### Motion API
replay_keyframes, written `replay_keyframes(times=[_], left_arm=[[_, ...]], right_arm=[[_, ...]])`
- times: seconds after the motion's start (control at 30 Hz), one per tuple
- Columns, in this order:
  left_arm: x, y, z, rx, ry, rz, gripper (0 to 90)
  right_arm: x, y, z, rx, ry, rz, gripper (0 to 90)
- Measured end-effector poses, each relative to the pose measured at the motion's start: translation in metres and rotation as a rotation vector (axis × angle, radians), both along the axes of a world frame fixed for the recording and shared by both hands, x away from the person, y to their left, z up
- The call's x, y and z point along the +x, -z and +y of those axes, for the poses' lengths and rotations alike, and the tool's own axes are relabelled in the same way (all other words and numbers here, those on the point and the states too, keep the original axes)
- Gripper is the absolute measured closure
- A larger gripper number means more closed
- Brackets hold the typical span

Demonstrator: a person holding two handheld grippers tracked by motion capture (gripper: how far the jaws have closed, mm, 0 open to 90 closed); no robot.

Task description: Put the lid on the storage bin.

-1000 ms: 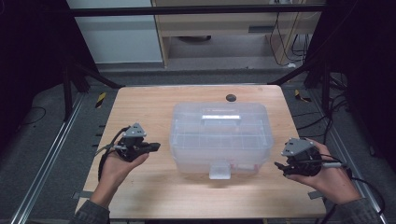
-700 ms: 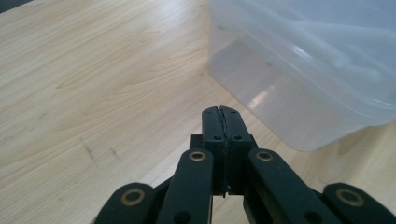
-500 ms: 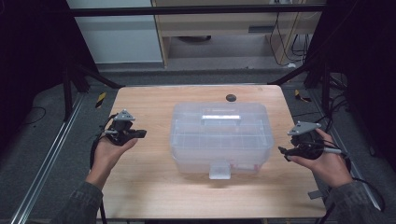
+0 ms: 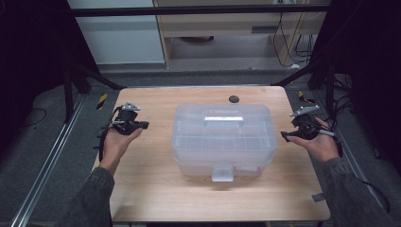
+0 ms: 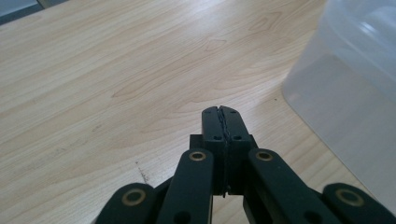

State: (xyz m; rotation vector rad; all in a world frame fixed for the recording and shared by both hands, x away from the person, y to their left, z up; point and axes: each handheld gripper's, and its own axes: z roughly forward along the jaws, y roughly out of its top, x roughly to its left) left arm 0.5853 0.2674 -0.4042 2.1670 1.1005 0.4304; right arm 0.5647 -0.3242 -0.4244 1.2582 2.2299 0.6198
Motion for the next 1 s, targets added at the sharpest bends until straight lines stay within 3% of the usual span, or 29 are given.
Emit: replay_keyframes(times=[0.2,0.5,0.73,0.83,0.93,1.0], left_arm=[[0.019,0.018,0.007,-0.023,-0.058,0.015,89.7],[0.036,0.036,0.01,-0.024,-0.11,0.01,89.7],[0.044,0.048,0.007,-0.043,-0.121,0.013,89.8],[0.046,0.054,0.005,-0.028,-0.128,0.001,89.7],[0.048,0.06,0.003,-0.002,-0.123,-0.001,89.8],[0.047,0.061,0.003,-0.032,-0.133,-0.028,89.7]], right_arm=[[0.032,0.018,-0.003,0.036,0.077,0.008,19.2],[0.055,0.035,0.002,0.108,0.101,-0.012,18.9],[0.066,0.044,0.001,0.138,0.143,-0.033,19.5],[0.07,0.049,-0.001,0.174,0.167,-0.033,19.9],[0.073,0.054,-0.001,0.178,0.171,-0.024,19.9],[0.073,0.057,-0.001,0.183,0.176,-0.025,19.9]])
